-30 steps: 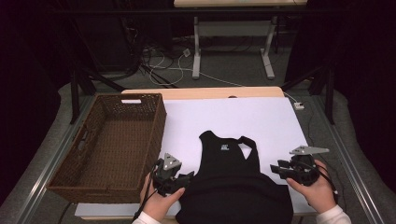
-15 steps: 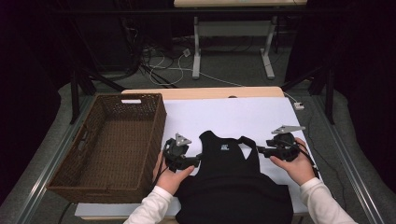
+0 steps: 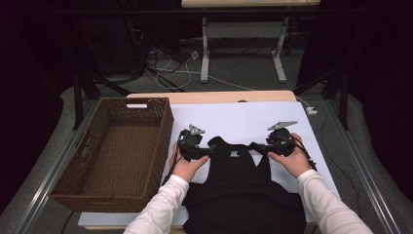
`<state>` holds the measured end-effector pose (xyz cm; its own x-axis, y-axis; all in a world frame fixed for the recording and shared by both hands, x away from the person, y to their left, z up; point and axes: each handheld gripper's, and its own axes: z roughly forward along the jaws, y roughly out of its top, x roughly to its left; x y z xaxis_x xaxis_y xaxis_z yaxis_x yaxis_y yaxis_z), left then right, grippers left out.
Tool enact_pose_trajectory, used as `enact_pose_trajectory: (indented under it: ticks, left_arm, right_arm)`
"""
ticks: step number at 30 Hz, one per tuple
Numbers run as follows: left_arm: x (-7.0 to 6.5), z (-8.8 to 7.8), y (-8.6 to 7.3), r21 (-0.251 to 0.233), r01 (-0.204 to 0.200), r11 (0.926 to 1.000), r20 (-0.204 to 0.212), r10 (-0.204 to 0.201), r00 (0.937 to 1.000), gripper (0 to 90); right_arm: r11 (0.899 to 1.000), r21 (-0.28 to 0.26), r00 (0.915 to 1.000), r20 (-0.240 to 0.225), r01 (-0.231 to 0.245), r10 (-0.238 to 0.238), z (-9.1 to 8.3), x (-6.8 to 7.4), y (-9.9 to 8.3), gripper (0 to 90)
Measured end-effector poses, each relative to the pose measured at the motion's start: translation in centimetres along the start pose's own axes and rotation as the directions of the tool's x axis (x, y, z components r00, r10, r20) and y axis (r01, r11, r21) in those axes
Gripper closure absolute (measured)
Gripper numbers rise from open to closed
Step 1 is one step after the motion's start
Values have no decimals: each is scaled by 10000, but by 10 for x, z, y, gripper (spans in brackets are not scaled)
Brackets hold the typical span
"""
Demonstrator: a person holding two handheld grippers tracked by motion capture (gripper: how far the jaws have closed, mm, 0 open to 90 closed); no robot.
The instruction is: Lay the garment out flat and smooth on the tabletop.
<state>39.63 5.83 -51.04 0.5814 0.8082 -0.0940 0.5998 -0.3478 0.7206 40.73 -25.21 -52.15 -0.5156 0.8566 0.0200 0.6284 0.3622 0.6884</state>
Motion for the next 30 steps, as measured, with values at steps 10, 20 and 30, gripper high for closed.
enact_pose_trajectory:
  ticks: [10, 20, 30]
  left_arm:
    - [19, 23, 7, 356, 19, 9994, -441, -4, 9990, 348]
    - [28, 39, 8, 403, -63, 9992, -690, 91, 9976, 370]
    - [27, 54, 13, 580, -206, 9981, -558, 239, 9982, 414]
  right_arm:
    - [9987, 402, 9995, 44, 318, -320, 7, 5, -2, 632]
    - [9980, 96, 9979, 164, 617, -619, -6, 13, -7, 686]
    - [9968, -51, 9968, -30, 794, -794, 4, 11, -6, 624]
